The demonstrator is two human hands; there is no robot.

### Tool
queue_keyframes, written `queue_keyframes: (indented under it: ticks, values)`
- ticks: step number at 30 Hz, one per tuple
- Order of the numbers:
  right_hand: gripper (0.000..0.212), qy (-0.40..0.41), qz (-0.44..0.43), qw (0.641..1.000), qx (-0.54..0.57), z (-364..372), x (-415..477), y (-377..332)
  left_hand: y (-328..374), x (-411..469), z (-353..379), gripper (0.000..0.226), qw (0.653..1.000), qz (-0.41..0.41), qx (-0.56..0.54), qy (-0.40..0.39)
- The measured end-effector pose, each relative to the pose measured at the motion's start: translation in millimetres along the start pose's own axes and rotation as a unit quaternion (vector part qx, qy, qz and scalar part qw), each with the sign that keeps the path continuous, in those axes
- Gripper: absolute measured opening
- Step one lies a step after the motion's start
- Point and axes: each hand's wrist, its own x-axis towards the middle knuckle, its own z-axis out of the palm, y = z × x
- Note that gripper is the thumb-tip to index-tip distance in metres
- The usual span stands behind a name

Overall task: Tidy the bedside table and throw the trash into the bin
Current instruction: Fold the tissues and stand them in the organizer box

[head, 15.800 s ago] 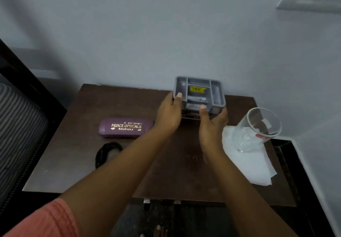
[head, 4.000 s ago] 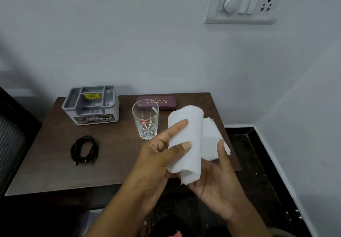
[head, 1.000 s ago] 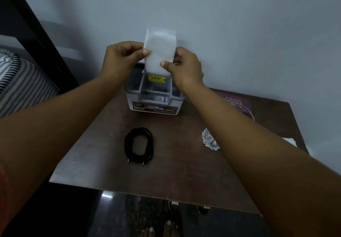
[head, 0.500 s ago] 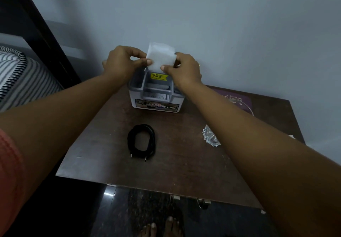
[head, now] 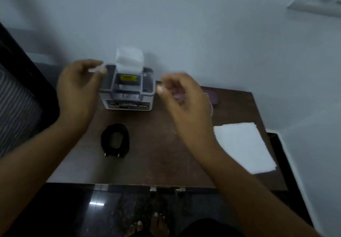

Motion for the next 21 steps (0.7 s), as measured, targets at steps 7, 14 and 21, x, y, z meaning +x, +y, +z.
queue_keyframes:
  ticks: [7, 14, 21]
  values:
    - [0.015, 0.051, 0.094, 0.966, -0.235, -134.8, -119.7, 94.1, 72.4, -167.7, 32.8, 0.009, 0.958, -0.098, -0.110, -0.244]
    - [0.033, -0.092, 0.106, 0.943, -0.301, -155.9, -143.6, 138.5, 85.7, -218.0, 125.3, 0.022, 0.852, -0.326, -0.132, -0.389]
    - [0.025, -0.112, 0.052, 0.918, -0.377, -149.8, -135.1, 147.6, 85.6, -228.7, 151.2, 0.026, 0.847, -0.389, -0.142, -0.334]
